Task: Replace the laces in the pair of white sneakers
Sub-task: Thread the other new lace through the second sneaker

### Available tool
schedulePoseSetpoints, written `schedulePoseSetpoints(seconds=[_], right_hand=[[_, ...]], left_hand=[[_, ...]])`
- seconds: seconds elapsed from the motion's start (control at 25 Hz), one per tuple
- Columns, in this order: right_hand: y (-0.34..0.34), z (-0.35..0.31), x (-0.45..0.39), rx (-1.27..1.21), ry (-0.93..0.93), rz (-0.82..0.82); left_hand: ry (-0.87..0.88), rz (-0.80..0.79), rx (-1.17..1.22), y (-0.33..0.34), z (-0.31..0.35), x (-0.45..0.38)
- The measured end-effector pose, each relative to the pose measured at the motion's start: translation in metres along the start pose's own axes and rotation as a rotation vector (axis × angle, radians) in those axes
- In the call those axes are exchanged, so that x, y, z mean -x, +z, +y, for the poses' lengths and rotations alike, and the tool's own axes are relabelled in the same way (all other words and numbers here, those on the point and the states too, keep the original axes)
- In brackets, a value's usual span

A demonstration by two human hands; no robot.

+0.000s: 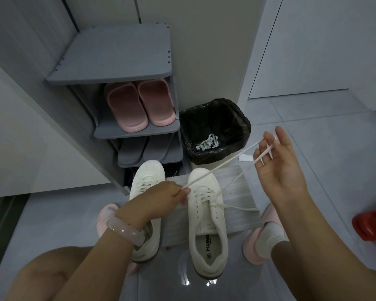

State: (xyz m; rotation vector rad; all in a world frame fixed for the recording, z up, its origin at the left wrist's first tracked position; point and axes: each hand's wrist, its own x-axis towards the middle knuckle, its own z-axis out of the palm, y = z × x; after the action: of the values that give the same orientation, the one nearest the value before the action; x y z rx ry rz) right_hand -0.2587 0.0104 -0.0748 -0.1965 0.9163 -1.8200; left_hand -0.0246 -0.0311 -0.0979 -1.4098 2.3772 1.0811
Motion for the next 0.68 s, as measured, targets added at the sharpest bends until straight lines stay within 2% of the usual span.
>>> schedulePoseSetpoints(seconds=[0.08,0.12,0.24,0.32,0.36,0.44,0.52,0.6,0.68], right_hand=[[0.0,0.003,0.0,0.126,-0.006,-0.021],[0.0,0.005,0.001,0.279,-0.006,-0.026],[-0.007,0.014,0.001,1.117,0.02,-0.063],[-0.017,0.026,0.002,1.695,0.115,-0.224],[-0.02,0.032,0.004,1.888,0.133,-0.315],[-0.02,0.041,0.01,2.017,0.067,-0.47],[-0.013,0.046,0.016,1.923,0.041,-0.636],[-0.008,0.049,0.021,1.875,0.091,-0.767],[-0.01,0.056,0.022,1.931,0.091,-0.85]], left_hand=[[-0.026,-0.04,-0.062,0.007,0.001,-0.003],[-0.014,-0.049,-0.045,0.01,0.003,-0.005],[0.05,-0.057,0.182,0.013,0.008,-0.008],[0.024,0.012,0.394,0.014,0.009,-0.013],[-0.013,0.056,0.49,0.016,0.009,-0.015],[-0.095,0.119,0.634,0.021,0.007,-0.018],[-0.153,0.123,0.696,0.027,0.006,-0.019],[-0.171,0.098,0.66,0.033,0.003,-0.021],[-0.161,0.077,0.579,0.035,0.001,-0.023]])
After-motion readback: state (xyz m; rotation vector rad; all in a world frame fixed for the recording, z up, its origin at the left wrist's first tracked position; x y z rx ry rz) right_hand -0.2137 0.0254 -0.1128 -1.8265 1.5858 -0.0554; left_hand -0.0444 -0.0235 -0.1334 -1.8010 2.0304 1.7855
